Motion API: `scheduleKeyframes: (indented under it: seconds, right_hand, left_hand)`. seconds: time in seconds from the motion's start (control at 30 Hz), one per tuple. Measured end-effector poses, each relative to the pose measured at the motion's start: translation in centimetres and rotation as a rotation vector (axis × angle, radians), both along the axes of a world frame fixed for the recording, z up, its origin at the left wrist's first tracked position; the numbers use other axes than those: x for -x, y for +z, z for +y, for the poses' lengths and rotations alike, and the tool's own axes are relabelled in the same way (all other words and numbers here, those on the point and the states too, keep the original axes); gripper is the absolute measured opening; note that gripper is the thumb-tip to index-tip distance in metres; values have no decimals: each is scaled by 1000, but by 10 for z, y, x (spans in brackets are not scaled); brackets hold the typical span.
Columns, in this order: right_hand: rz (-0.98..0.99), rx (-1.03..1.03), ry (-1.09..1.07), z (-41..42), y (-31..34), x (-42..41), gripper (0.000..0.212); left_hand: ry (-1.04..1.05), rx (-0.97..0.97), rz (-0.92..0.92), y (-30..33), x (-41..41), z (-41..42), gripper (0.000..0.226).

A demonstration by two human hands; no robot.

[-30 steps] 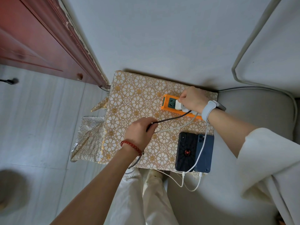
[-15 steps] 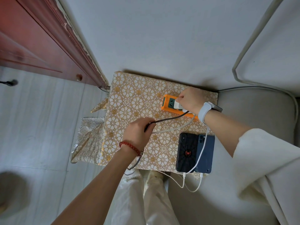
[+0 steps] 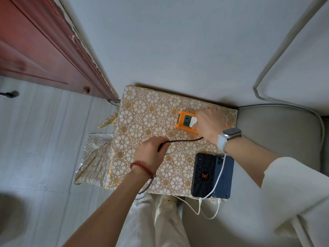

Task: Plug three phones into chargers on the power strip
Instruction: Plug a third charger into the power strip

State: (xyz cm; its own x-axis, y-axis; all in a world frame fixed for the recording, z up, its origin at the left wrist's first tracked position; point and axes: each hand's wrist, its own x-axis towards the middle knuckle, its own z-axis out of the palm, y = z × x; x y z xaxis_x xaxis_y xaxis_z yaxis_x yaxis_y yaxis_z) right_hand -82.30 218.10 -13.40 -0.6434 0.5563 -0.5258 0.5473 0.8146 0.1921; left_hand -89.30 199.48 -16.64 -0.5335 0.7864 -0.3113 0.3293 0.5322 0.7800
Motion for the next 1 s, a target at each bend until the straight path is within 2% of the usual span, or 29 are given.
scheduleKeyframes:
  seconds: [0.13, 0.37, 0.6, 0.7, 0.77, 0.9, 0.93, 1.0]
  right_hand:
    - [-52, 50, 52, 5, 0, -1, 33]
    - [-86, 182, -10, 11, 2, 16, 25]
    - [-104, 281, -95, 17, 6, 19, 32]
    - [-83, 261, -115, 18, 5, 16, 33]
    - [3, 190, -128, 14, 4, 4, 32]
    - [622, 225, -389, 1, 4, -35, 30]
    - [673, 221, -397, -1, 3, -42, 34]
    - [615, 247, -362, -2, 0, -54, 47]
  left_hand:
    - [-50, 10, -18, 1, -5, 2, 17]
    - [-38, 66, -20, -3, -2, 2, 19]
    - [-85, 75, -10, -5, -9, 3, 21]
    - [-86, 70, 4, -5, -11, 2, 21]
    - [-91, 85, 22, -4, -11, 2, 21]
    - [-67, 98, 59, -2, -8, 1, 20]
    - [-54, 100, 65, -2, -8, 1, 20]
    - [-28, 109, 66, -2, -7, 1, 20]
